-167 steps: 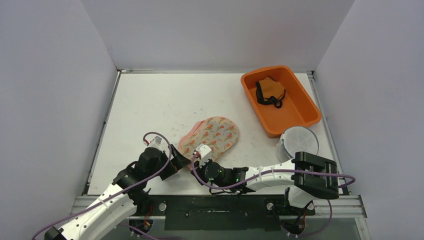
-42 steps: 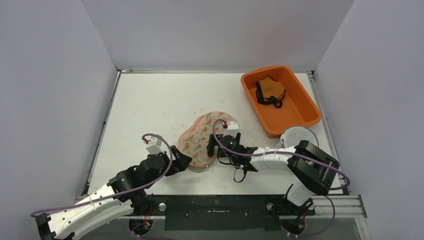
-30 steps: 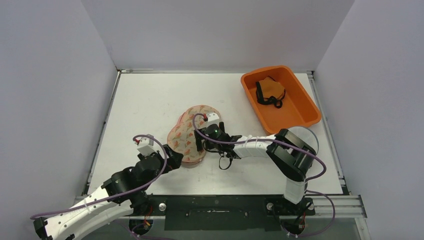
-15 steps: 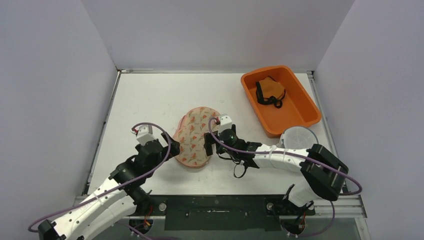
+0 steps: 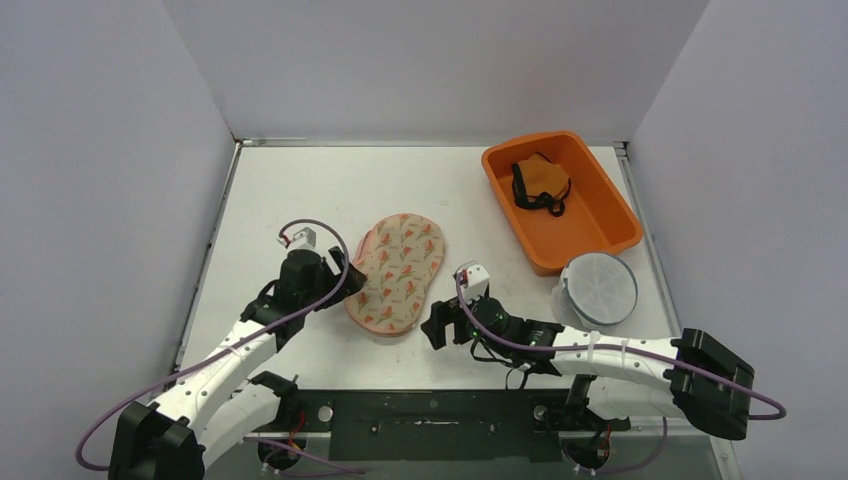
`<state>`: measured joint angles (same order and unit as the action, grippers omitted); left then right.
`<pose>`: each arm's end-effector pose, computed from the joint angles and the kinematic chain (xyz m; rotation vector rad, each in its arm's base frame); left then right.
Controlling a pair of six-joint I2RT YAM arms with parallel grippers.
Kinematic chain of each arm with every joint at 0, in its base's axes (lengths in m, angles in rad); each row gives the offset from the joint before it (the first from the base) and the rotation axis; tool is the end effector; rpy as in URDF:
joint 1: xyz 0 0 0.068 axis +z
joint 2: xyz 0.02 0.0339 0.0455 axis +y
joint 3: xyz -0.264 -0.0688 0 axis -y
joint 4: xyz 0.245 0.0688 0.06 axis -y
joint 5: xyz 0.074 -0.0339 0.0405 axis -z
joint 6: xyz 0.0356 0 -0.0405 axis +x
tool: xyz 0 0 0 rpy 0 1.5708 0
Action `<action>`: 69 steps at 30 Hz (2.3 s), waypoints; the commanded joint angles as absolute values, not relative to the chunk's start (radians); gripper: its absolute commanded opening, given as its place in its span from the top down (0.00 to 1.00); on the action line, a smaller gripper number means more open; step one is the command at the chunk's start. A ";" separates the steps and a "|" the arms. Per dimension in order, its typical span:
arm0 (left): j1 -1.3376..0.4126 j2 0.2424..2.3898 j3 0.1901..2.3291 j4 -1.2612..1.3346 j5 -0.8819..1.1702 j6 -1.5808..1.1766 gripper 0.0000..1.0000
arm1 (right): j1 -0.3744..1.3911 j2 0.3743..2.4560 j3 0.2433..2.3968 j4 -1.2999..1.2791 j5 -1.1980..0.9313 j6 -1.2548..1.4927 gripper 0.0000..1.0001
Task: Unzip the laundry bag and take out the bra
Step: Move the laundry bag to the center of the board, then open the laundry bag at the center of the board.
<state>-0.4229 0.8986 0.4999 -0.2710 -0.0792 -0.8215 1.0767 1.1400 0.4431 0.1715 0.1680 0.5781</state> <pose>0.1749 -0.0756 0.2123 -0.4992 2.2487 -0.5752 0.1146 0.2001 0.1874 -0.4382 2.1527 0.8056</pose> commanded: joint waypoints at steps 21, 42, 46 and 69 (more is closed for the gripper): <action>-0.407 0.924 0.458 -0.219 -0.144 -0.867 0.20 | 1.113 1.082 0.415 0.222 0.221 0.612 0.07; -0.437 0.882 0.426 -0.139 -0.068 -0.899 0.95 | 1.115 0.979 0.367 0.185 0.249 0.615 0.13; -0.461 0.831 0.428 -0.182 -0.083 -0.897 0.95 | 1.116 0.962 0.371 0.164 0.276 0.628 0.08; -0.705 0.773 0.537 -0.194 -0.208 -0.819 1.00 | 1.109 0.841 0.416 0.061 0.408 0.738 0.03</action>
<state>-0.6231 0.7990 0.4297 -0.2272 -0.1520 -0.8776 1.1080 0.9154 0.3706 0.0948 0.3073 0.6735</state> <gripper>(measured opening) 0.017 0.966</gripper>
